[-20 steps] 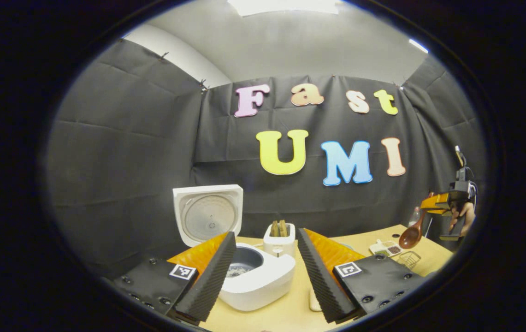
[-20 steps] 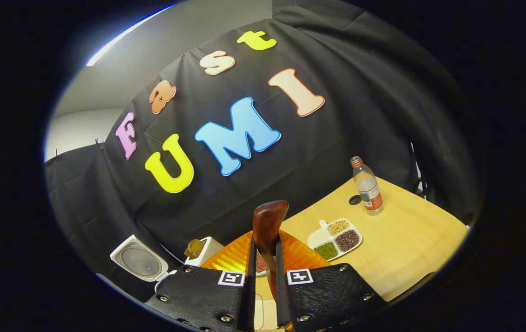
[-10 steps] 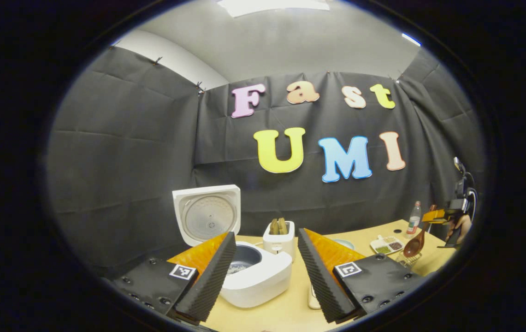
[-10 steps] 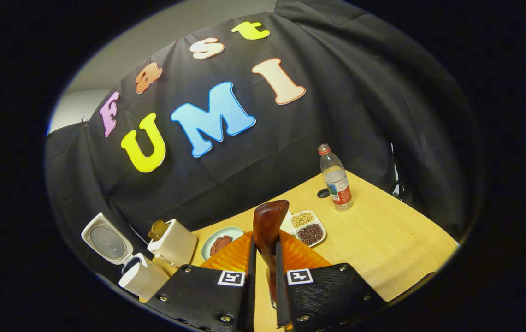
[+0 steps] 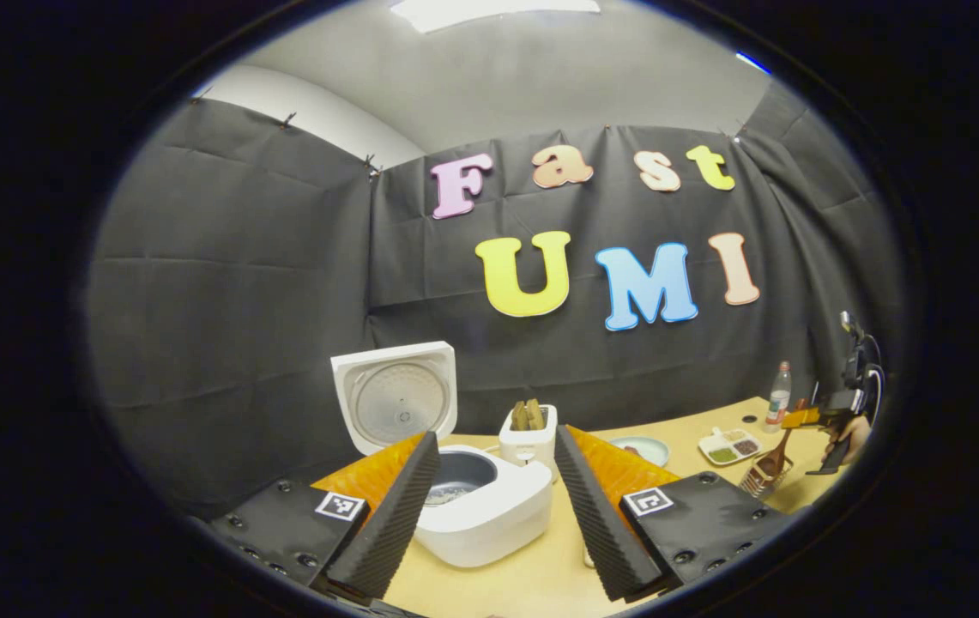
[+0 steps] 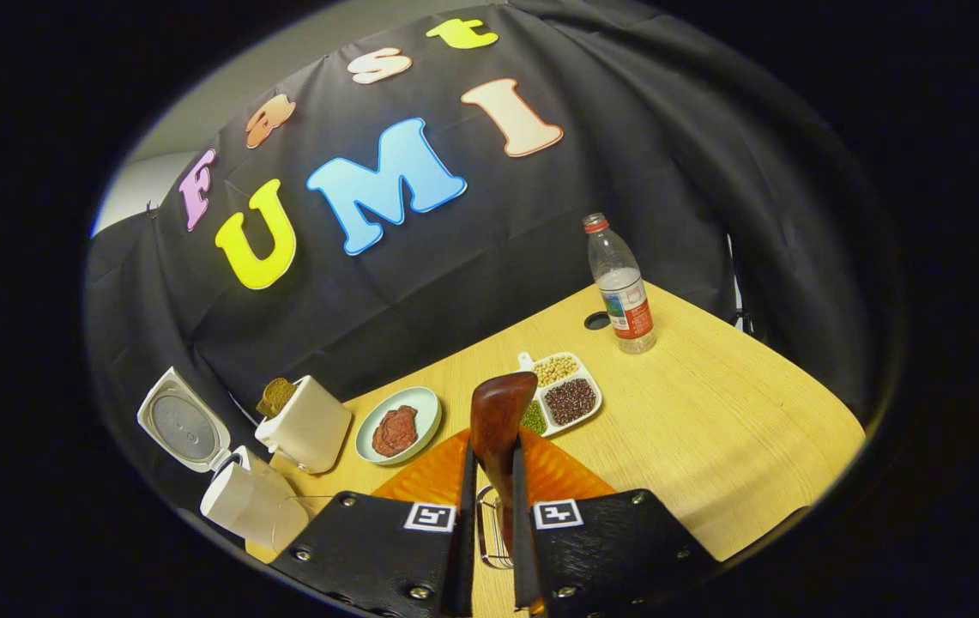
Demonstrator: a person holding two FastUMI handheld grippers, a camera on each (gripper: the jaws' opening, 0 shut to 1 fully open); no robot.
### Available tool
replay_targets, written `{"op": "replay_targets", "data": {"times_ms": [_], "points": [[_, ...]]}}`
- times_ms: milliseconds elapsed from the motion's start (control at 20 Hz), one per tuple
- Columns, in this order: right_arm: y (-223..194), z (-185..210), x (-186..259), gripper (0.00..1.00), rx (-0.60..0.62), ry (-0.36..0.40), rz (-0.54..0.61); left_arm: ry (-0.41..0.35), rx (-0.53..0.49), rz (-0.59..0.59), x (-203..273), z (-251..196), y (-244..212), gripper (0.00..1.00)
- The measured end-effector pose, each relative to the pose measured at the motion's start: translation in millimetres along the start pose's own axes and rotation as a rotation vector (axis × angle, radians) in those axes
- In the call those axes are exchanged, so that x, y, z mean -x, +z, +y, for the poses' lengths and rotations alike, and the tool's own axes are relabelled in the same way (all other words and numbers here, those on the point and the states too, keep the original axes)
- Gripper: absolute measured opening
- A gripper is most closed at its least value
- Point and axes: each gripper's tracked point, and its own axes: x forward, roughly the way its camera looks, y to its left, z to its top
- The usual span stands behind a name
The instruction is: Close the left gripper, press the button to open the rice cooker; take a wooden spoon from the chopstick holder with the right hand, scoop a spoonful of rice and pour it into the rice cooker, then put the wooden spoon back into the chopstick holder.
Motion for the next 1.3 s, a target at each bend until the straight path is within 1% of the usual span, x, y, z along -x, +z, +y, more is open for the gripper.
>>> {"op": "replay_targets", "data": {"times_ms": [50, 150, 200, 250, 300, 350, 400, 450, 500, 550, 600, 650, 750, 850, 900, 950, 1000, 1050, 1100, 1150, 1200, 1300], "points": [[-5, -2, -1, 0.19, 0.002, -0.001, 0.009, 0.000, 0.000, 0.002, 0, 0, 0, 0.97], [-14, -9, -2, 0.18, -0.002, -0.005, 0.025, 0.003, 0.002, -0.002, -1, -1, 4, 0.90], [-11, -8, 0, 0.19, -0.013, 0.002, 0.007, 0.002, 0.002, -0.004, -1, -2, 4, 0.94], [-14, -12, -4, 0.19, -0.012, -0.005, 0.014, 0.001, 0.001, -0.006, -3, -4, 6, 0.94], [-7, -17, 1, 0.18, -0.013, -0.001, 0.011, -0.003, 0.000, -0.008, -4, -5, 5, 0.90], [-5, -20, 5, 0.21, -0.005, -0.013, 0.003, -0.007, 0.000, -0.010, -5, -7, 7, 0.90], [-3, -26, 7, 0.23, 0.015, -0.028, -0.011, -0.010, 0.000, -0.014, -6, -9, 8, 0.94], [3, -33, 11, 0.25, 0.041, -0.046, -0.025, -0.015, 0.003, -0.017, -8, -10, 9, 0.94], [7, -39, 15, 0.32, 0.064, -0.065, -0.029, -0.022, 0.008, -0.018, -9, -13, 8, 0.90], [12, -46, 20, 0.51, 0.089, -0.084, -0.038, -0.031, 0.014, -0.020, -11, -15, 8, 0.90], [23, -51, 28, 0.57, 0.115, -0.104, -0.057, -0.041, 0.017, -0.022, -13, -18, 7, 0.90], [32, -56, 35, 0.74, 0.141, -0.126, -0.079, -0.050, 0.018, -0.025, -15, -20, 8, 0.90], [50, -61, 53, 0.95, 0.192, -0.162, -0.125, -0.061, 0.018, -0.032, -20, -21, 10, 0.90], [70, -52, 74, 0.95, 0.252, -0.183, -0.186, -0.070, 0.029, -0.033, -26, -17, 8, 0.90], [81, -47, 83, 0.98, 0.283, -0.187, -0.220, -0.073, 0.040, -0.033, -28, -15, 7, 0.90], [92, -39, 93, 0.98, 0.312, -0.187, -0.255, -0.074, 0.049, -0.032, -33, -13, 8, 0.94], [100, -30, 104, 0.98, 0.337, -0.185, -0.286, -0.075, 0.054, -0.032, -40, -9, 9, 0.90], [107, -21, 114, 0.98, 0.353, -0.183, -0.309, -0.071, 0.055, -0.035, -46, -4, 12, 0.90], [112, -14, 124, 0.98, 0.359, -0.182, -0.330, -0.065, 0.055, -0.044, -53, 2, 15, 0.94], [116, -5, 134, 0.98, 0.356, -0.174, -0.349, -0.056, 0.056, -0.055, -62, 13, 20, 0.90], [119, 4, 142, 0.98, 0.348, -0.163, -0.369, -0.050, 0.057, -0.064, -71, 21, 25, 0.94], [122, 14, 157, 0.97, 0.339, -0.154, -0.401, -0.018, 0.061, -0.077, -93, 44, 36, 0.94]]}}
